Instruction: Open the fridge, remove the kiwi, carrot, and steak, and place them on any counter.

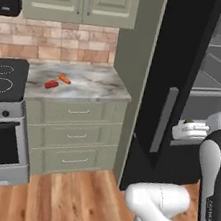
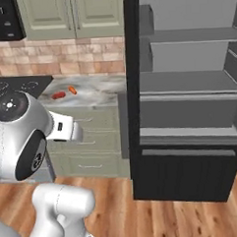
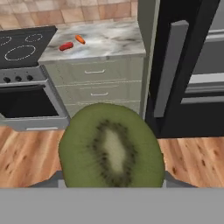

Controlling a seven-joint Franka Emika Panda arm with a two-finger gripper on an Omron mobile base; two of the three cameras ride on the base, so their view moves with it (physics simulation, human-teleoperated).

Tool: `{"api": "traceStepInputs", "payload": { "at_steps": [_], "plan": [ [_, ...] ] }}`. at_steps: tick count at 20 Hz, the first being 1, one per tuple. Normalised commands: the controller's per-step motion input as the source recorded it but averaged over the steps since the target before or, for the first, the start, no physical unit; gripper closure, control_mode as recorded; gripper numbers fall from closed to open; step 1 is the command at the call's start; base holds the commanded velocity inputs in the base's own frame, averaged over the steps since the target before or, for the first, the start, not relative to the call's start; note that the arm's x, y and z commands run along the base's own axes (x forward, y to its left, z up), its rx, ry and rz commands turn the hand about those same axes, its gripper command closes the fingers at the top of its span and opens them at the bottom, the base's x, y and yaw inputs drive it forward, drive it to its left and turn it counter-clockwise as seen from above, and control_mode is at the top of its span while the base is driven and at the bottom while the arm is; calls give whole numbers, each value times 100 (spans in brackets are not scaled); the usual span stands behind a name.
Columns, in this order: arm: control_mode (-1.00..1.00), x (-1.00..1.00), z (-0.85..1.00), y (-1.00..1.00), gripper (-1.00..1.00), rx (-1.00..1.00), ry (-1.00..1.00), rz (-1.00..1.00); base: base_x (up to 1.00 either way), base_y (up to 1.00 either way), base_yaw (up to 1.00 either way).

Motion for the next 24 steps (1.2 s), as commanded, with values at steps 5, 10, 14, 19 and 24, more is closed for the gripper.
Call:
{"api": "traceStepInputs", "payload": {
  "at_steps": [5, 10, 14, 19, 24],
  "plan": [
    [100, 0, 0, 0, 100, 0, 0, 0, 72, 76, -26],
    [100, 0, 0, 0, 100, 0, 0, 0, 100, 67, -22],
    [100, 0, 0, 0, 100, 0, 0, 0, 99, 62, -20],
    [100, 0, 0, 0, 100, 0, 0, 0, 83, 49, -18],
    [100, 0, 0, 0, 100, 0, 0, 0, 65, 46, -13]
  ]
}}
